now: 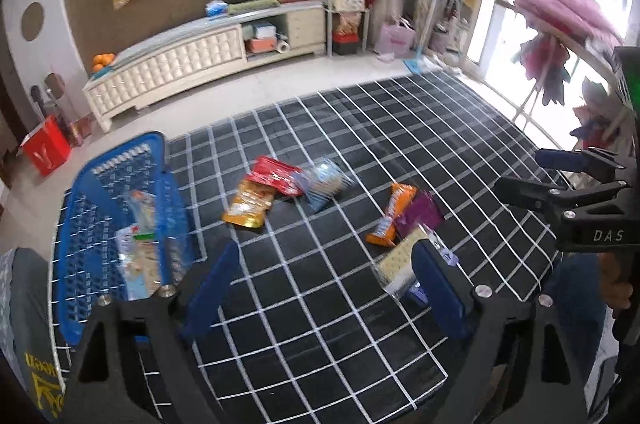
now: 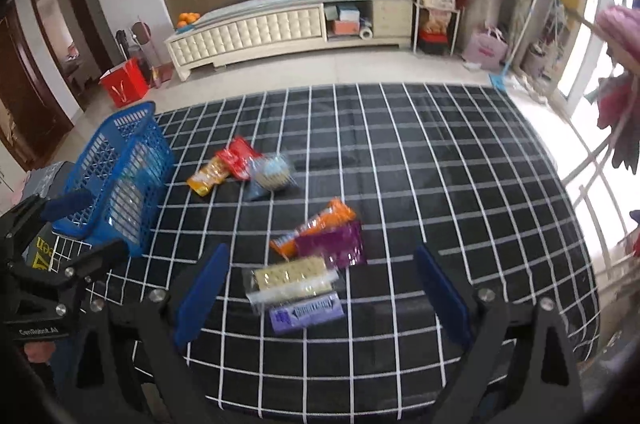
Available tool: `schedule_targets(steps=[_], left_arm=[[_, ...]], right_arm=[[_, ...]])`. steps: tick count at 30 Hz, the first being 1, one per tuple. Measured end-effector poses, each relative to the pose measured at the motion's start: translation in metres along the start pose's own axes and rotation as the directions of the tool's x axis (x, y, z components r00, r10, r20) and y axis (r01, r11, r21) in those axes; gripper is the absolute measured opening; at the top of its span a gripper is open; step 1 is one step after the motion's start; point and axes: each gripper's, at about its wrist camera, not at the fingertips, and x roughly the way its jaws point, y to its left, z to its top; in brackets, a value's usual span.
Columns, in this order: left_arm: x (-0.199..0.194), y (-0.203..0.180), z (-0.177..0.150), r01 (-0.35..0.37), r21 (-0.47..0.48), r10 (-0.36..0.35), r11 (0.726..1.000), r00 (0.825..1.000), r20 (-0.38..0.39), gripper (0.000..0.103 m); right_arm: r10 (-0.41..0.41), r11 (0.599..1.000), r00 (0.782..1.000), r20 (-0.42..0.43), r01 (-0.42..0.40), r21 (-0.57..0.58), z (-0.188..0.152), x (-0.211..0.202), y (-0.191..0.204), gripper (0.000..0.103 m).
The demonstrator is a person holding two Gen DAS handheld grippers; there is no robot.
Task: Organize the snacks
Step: 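Move both grippers to the snacks on the mat beside the basket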
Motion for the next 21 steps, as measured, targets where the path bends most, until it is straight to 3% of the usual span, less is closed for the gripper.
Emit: schedule_targets(steps=[4, 11, 21], left_arm=[[0.021, -0.008, -0.007, 0.031, 0.035, -0.03, 0.999, 0.999, -0.035, 0.103], [0.057, -0.026, -0.018, 0.043, 0.174, -0.027, 0.984, 0.995, -0.097, 0.103], [0.113, -0.05, -0.015, 0.115, 0.352, -0.048, 0.929, 0.98, -0.195, 0.103]], right_arm=[[-0.022, 1.0, 1.0, -0.016, 0.022, 0.005, -0.017, 0.007, -0.008, 0.095], [-0.082, 0.996, 0.994, -0.068, 0.083, 0.014, -0.04, 0.031, -0.016, 0.095], [-0.135, 0.985, 0.972, -0.194, 0.153, 0.083, -0.068, 0.076, -0.036, 0.095]])
